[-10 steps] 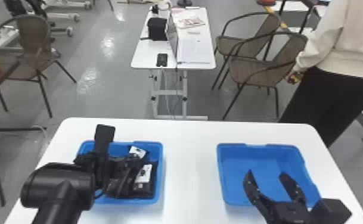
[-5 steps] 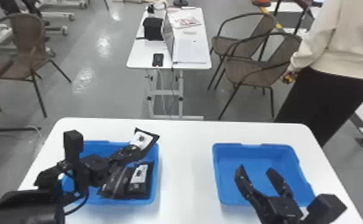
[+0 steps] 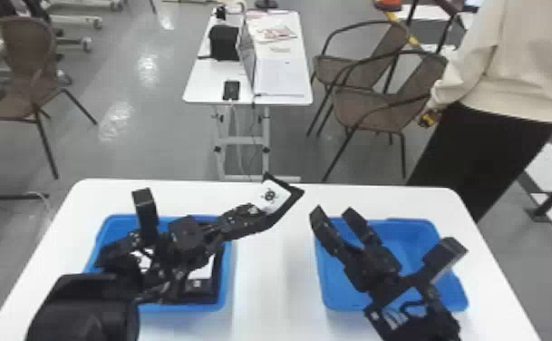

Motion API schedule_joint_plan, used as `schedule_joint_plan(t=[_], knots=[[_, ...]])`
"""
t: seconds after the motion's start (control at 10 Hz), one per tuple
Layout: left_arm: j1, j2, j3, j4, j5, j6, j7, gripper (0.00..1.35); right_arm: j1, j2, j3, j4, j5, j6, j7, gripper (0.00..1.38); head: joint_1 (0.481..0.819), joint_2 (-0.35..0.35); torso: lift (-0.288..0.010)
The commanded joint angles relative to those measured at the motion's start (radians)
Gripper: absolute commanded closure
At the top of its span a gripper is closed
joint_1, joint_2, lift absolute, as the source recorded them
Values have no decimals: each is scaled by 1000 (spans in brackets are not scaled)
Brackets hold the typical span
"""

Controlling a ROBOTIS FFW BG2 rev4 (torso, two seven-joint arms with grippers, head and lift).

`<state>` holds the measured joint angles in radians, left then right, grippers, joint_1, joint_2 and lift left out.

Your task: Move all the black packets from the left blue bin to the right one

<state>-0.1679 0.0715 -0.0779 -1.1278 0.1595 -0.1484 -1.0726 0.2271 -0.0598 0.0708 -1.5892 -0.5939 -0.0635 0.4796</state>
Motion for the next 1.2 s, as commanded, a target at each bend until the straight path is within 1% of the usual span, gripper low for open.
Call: schedule_joint_plan(t=[0.0,0.1,0.3,0.5,0.6,0.7,0.8,0.9,1.0,1.1], knots=[[-99,-1,-94,105,28,-13,-30,1216,-74,0,9,37,-7,14,10,154,695,-90,0],[-143,-6,-129,146,26,-20,-46,1216,-106,2,12,49,-7,17,19,150,695,-111,0],[-197,-22,-161,209,28,-30,-63,1214,-141,5,27,54,-10,44,25,153,695,-129,0],[-206,-30,-197,209,57,-27,-64,1216,-150,8,32,80,-6,54,25,159,695,-134,0],[-208,-33,-203,209,57,-23,-63,1216,-152,8,32,81,-6,65,31,366,695,-139,0],[-206,-35,-204,210,60,-22,-63,1216,-157,8,32,84,-1,80,34,1023,695,-142,0],[-205,-33,-204,210,61,-19,-63,1214,-152,17,30,84,0,80,19,1276,695,-144,0],[-203,-32,-203,210,66,-17,-61,1216,-146,29,29,89,-3,62,17,1277,695,-145,0],[-196,-33,-195,210,74,-17,-53,1214,-143,34,29,94,-10,60,17,1277,695,-143,0],[-189,-33,-192,210,86,-19,-38,1150,-137,35,32,95,-23,60,17,1277,695,-140,0]])
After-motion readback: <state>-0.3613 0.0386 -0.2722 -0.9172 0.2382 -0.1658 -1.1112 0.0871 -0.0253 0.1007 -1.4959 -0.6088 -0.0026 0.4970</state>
